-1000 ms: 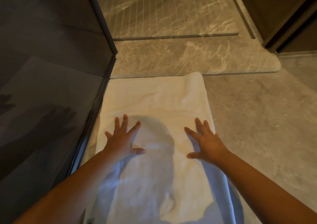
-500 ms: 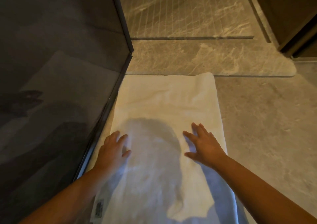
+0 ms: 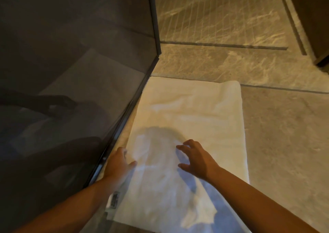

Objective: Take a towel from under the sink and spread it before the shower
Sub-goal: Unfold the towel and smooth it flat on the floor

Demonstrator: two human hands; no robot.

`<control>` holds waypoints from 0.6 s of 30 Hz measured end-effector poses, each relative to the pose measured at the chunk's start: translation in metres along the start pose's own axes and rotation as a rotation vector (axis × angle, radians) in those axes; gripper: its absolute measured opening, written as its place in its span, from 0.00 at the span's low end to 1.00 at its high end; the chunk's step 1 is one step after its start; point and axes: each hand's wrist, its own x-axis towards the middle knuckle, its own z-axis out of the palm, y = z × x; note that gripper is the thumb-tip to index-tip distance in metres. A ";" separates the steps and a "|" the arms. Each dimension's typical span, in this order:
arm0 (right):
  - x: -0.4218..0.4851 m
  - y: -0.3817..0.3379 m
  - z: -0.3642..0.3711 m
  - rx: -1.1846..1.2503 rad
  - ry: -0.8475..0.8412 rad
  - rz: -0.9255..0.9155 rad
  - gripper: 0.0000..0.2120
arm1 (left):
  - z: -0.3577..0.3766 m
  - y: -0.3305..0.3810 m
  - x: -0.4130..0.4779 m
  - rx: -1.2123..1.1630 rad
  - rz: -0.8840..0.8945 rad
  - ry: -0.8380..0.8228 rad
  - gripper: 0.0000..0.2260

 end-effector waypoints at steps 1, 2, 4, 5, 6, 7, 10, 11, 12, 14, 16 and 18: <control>0.000 0.001 0.000 0.008 0.003 0.001 0.29 | -0.001 0.001 0.001 -0.038 -0.042 -0.006 0.23; 0.000 0.002 0.000 0.017 0.006 0.001 0.29 | -0.002 0.002 0.003 -0.073 -0.085 -0.022 0.23; 0.000 0.002 0.000 0.047 0.012 0.005 0.30 | -0.005 0.004 0.005 -0.141 -0.156 -0.070 0.21; 0.000 0.002 0.000 0.066 0.015 0.009 0.30 | -0.006 0.005 0.005 -0.170 -0.182 -0.098 0.19; 0.000 0.002 0.001 0.082 0.018 0.012 0.30 | -0.008 0.006 0.005 -0.198 -0.197 -0.122 0.15; 0.000 0.002 0.001 0.093 0.019 0.013 0.29 | -0.010 0.007 0.005 -0.224 -0.202 -0.145 0.12; -0.001 0.001 0.001 0.124 0.022 0.012 0.29 | -0.017 0.011 0.004 -0.311 -0.183 -0.237 0.13; -0.001 0.001 0.000 0.146 0.026 0.016 0.28 | -0.020 0.014 0.002 -0.347 -0.167 -0.270 0.12; -0.001 0.000 -0.002 0.178 0.033 0.022 0.28 | -0.024 0.018 0.000 -0.395 -0.146 -0.300 0.09; 0.000 -0.004 -0.005 0.298 0.065 0.046 0.26 | -0.031 0.030 -0.008 -0.529 -0.109 -0.346 0.04; 0.001 -0.010 -0.009 0.450 0.116 0.069 0.23 | -0.035 0.043 -0.017 -0.659 -0.065 -0.377 0.05; 0.003 -0.018 -0.011 0.579 0.149 0.079 0.20 | -0.037 0.057 -0.025 -0.739 -0.029 -0.405 0.05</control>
